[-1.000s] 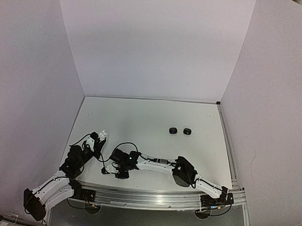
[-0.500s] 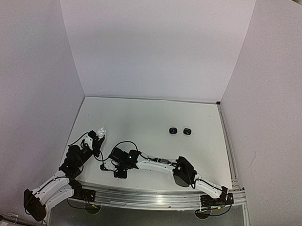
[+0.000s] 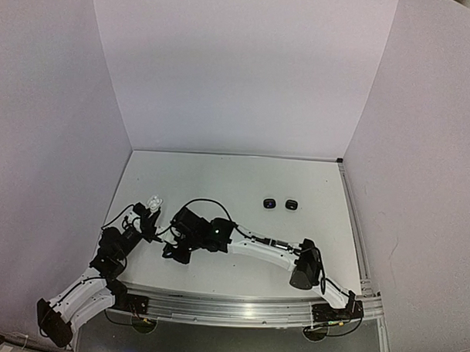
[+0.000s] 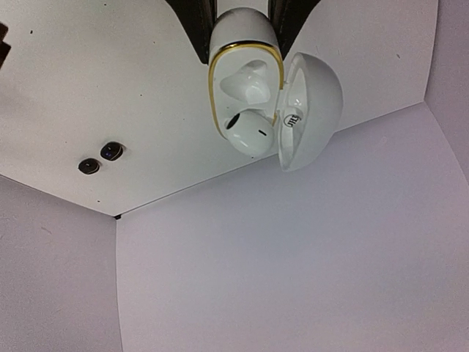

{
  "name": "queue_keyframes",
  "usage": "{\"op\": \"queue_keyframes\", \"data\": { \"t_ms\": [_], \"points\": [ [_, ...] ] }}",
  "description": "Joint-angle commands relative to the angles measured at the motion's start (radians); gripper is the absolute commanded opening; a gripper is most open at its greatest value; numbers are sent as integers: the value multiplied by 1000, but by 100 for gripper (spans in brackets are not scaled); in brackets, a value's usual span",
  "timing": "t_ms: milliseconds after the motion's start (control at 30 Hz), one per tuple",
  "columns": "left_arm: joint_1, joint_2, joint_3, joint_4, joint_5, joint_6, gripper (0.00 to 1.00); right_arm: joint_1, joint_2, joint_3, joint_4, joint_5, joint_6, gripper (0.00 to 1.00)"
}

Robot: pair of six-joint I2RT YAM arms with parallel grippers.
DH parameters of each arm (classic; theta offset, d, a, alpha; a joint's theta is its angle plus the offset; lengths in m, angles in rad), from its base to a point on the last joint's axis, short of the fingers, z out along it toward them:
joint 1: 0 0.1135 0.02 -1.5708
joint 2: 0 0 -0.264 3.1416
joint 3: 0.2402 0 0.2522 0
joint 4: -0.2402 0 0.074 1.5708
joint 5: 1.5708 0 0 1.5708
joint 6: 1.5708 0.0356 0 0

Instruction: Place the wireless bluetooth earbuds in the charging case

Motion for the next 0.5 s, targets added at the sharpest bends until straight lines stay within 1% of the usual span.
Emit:
{"op": "queue_keyframes", "data": {
  "t_ms": [0,33,100,167,200,267,333,467],
  "points": [
    [-8,-39,4,65,46,62,0,-41,-144,-18,167,26,162,0],
    [-8,-45,-2,79,53,68,0,-46,-164,-35,197,39,192,0],
    [-8,-45,-16,109,70,81,0,-58,-196,-67,277,71,308,0],
    [-8,-38,-27,145,81,94,0,-71,-222,-97,374,145,415,0],
    [-8,-31,-31,162,80,99,0,-79,-230,-109,426,188,494,0],
    [-8,-10,-37,203,72,105,0,-89,-234,-117,490,262,614,0],
    [-8,15,-38,253,65,103,0,-89,-230,-118,537,318,702,0],
    [-12,105,-39,382,61,80,0,-89,-209,-132,656,338,822,0]
  ]
}}
